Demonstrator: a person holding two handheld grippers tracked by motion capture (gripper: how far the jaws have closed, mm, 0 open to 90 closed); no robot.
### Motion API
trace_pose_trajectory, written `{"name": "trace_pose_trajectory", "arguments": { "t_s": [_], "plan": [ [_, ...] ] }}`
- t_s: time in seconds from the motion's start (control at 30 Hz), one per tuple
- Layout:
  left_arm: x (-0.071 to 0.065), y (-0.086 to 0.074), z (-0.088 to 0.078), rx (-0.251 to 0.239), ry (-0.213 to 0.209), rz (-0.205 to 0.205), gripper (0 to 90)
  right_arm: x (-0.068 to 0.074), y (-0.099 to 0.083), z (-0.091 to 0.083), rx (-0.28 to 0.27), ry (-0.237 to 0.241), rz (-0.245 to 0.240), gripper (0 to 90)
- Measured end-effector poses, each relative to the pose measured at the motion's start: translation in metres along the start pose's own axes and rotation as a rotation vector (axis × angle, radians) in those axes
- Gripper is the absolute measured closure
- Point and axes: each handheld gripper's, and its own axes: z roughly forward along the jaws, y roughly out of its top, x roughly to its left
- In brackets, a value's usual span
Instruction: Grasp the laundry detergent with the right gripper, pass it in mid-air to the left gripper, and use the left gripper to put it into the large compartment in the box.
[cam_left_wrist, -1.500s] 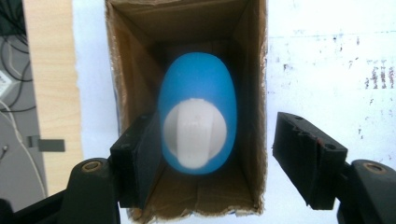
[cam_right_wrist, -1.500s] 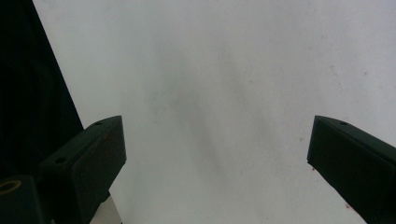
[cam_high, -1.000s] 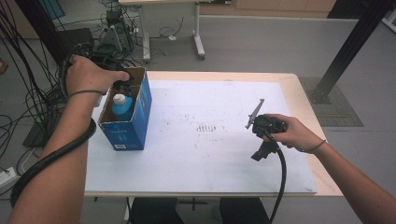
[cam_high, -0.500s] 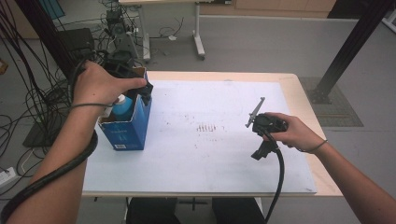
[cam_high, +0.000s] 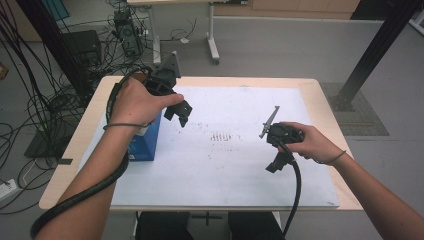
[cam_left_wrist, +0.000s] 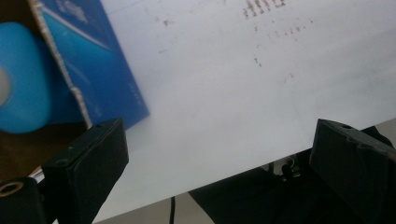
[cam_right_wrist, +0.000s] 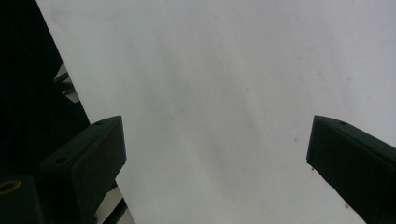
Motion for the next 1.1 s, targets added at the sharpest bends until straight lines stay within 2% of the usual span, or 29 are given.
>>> {"name": "trace_pose_trajectory", "arguments": {
  "t_s": [0.37, 0.5, 0.57, 0.63, 0.83, 1.1],
  "plan": [
    [-0.026, 0.010, 0.033, 0.014, -0.034, 0.063, 4.8, -0.008, -0.004, -0.006, -0.006, 0.002, 0.023, 4.3],
    [-0.035, 0.013, 0.049, 0.022, -0.008, 0.079, 5.1, -0.011, -0.006, -0.005, -0.008, 0.001, 0.022, 4.3],
    [-0.039, 0.013, 0.056, 0.023, -0.025, 0.094, 5.2, -0.011, -0.007, -0.005, -0.005, 0.005, 0.023, 4.4],
    [-0.044, 0.014, 0.063, 0.023, -0.022, 0.103, 5.3, -0.012, -0.007, -0.005, -0.003, 0.005, 0.025, 4.5],
    [-0.049, 0.015, 0.078, 0.041, -0.033, 0.115, 5.3, -0.015, -0.008, -0.005, -0.006, 0.006, 0.026, 4.5],
    [-0.051, 0.015, 0.086, 0.052, -0.038, 0.123, 5.4, -0.017, -0.010, -0.003, -0.001, 0.008, 0.035, 4.5]
  ]
}}
